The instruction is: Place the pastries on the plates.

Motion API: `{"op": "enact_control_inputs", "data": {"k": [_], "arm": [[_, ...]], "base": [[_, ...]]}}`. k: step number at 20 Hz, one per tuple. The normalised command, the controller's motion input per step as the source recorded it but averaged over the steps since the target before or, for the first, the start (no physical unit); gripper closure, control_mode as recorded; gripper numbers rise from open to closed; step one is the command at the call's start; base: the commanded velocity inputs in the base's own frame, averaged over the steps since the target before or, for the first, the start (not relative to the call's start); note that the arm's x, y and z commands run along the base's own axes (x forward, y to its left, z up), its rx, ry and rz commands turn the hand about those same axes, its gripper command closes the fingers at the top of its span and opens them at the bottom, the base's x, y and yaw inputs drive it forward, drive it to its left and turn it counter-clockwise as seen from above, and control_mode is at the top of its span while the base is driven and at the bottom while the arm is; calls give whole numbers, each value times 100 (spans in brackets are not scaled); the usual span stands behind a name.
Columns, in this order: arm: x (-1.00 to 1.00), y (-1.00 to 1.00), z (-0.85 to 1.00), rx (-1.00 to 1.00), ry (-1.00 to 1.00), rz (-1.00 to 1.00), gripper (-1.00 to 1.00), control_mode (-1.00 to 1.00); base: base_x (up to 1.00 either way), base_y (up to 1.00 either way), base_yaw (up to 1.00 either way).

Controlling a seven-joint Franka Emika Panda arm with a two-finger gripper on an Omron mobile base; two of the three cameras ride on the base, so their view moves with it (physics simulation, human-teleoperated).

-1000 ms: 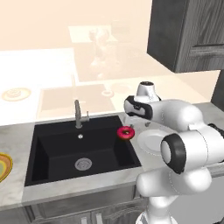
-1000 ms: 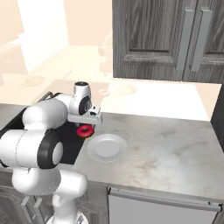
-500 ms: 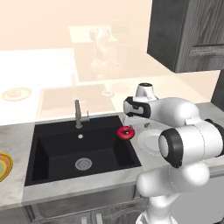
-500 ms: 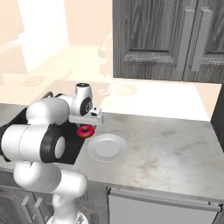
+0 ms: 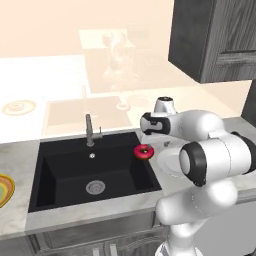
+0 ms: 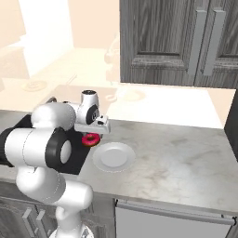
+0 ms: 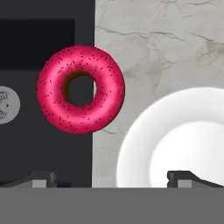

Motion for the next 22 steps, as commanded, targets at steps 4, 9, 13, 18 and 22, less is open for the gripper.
{"op": "enact_control_inputs", "data": {"k": [4, 9, 13, 18, 22], "arm": [[18, 0, -18, 0, 0, 0, -100, -100], [21, 0, -14, 0, 0, 0, -100, -100], [25, 0, -11, 0, 0, 0, -100, -100], [25, 0, -10, 0, 0, 0, -100, -100], [26, 0, -11, 0, 0, 0, -100, -100]], "base": [[0, 0, 0], [0, 0, 0], [0, 0, 0], [0, 0, 0], [0, 0, 0]]}}
